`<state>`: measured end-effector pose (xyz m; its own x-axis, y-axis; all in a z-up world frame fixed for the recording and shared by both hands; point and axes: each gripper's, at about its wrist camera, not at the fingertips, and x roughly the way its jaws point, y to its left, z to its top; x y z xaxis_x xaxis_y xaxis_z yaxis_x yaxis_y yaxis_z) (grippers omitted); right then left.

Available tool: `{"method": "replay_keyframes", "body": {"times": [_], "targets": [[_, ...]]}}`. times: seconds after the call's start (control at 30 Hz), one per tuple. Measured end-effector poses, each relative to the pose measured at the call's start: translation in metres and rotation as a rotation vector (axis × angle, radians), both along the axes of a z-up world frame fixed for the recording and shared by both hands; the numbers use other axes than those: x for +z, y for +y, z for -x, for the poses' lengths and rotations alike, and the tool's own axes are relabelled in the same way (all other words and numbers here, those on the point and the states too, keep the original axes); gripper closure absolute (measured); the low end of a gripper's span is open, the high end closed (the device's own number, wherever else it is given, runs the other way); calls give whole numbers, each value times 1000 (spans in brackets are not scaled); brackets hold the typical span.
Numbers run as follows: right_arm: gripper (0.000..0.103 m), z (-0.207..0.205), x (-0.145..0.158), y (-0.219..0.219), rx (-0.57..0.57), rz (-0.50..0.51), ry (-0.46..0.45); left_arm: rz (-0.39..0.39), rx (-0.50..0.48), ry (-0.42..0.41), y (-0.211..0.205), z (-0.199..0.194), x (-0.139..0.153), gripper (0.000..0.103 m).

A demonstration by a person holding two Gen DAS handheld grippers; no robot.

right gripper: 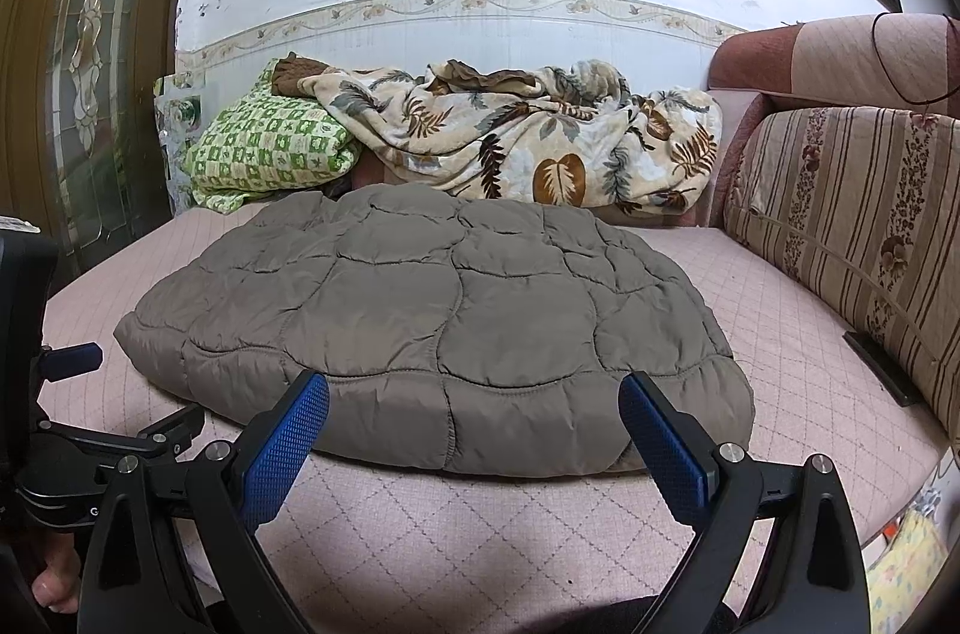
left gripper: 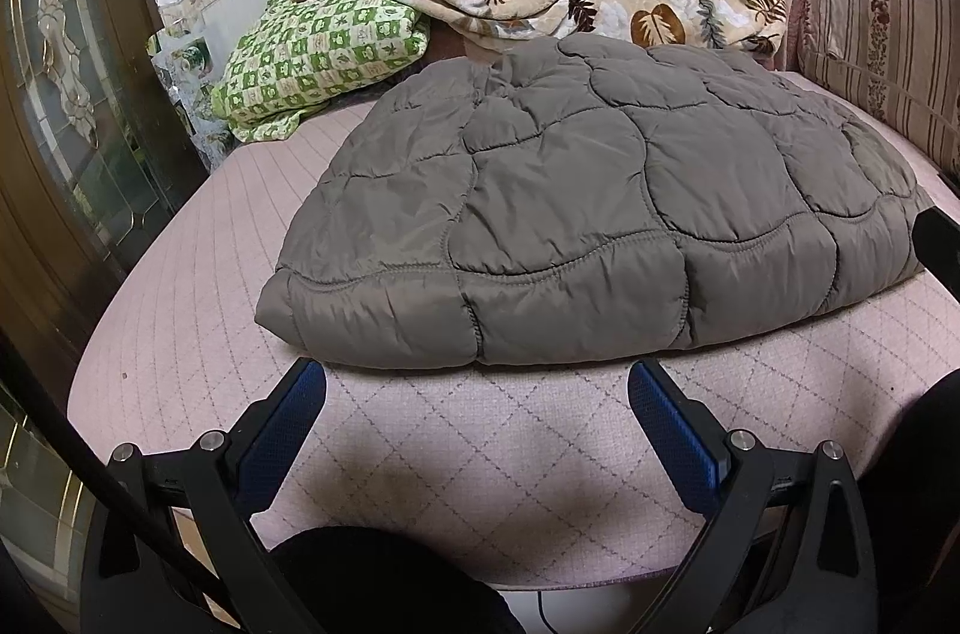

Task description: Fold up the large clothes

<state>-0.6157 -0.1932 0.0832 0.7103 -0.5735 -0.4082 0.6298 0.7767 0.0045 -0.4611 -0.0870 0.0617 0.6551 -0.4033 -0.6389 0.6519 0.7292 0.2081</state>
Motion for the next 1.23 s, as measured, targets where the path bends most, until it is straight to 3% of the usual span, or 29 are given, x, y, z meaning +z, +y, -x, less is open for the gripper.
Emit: {"method": "replay_keyframes", "body": {"times": [1.23], "targets": [[4, 0, 2, 0, -7, 3, -3, 15, 14, 0, 7, 0, 7, 2]]}}
